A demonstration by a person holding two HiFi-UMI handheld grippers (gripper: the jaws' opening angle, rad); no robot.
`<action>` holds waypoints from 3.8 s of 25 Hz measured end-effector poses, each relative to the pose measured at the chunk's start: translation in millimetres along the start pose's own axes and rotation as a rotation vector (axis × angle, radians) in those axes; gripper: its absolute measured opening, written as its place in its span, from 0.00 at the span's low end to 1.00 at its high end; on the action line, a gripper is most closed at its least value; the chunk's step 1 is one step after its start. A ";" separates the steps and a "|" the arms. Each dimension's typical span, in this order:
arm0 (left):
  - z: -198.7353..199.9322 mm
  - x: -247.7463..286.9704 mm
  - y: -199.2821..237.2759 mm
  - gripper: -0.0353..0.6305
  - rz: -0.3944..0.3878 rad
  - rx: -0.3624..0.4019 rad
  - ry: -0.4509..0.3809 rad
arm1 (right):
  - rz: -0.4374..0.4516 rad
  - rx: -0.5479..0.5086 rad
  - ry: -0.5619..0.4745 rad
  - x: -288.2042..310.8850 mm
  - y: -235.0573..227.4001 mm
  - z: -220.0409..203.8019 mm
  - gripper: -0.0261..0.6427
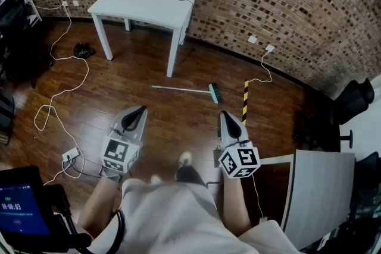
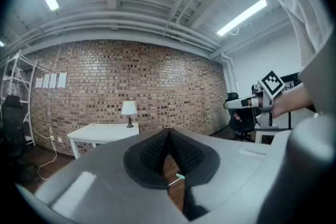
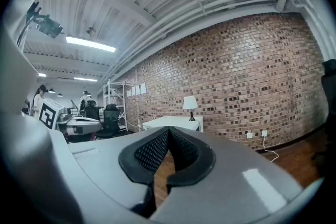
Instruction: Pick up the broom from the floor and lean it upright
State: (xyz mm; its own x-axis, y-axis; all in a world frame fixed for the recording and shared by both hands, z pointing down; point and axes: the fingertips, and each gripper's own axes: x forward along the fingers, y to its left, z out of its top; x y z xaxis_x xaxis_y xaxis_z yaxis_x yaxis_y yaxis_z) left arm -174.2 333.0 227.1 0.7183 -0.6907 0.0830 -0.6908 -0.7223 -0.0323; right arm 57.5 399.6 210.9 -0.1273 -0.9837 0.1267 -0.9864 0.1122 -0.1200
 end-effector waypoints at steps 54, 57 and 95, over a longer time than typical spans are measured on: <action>2.6 378.1 163.9 0.06 0.129 -0.004 0.094 | 0.162 -0.108 0.117 384.0 -217.7 33.2 0.06; -12.4 377.8 182.6 0.06 0.137 -0.018 0.118 | 0.205 -0.144 0.166 404.8 -200.2 22.0 0.06; -457.9 451.4 294.6 0.06 0.465 -0.424 0.443 | 0.876 -0.730 0.926 683.6 -158.1 -573.6 0.08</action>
State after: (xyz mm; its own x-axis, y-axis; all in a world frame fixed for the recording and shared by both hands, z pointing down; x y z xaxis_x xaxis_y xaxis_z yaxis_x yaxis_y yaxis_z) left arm -91.1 -176.0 711.1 0.3081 -0.7773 0.5485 -0.9503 -0.2244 0.2158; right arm 66.9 -210.1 881.3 -0.4416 -0.1580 0.8832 -0.3578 0.9337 -0.0118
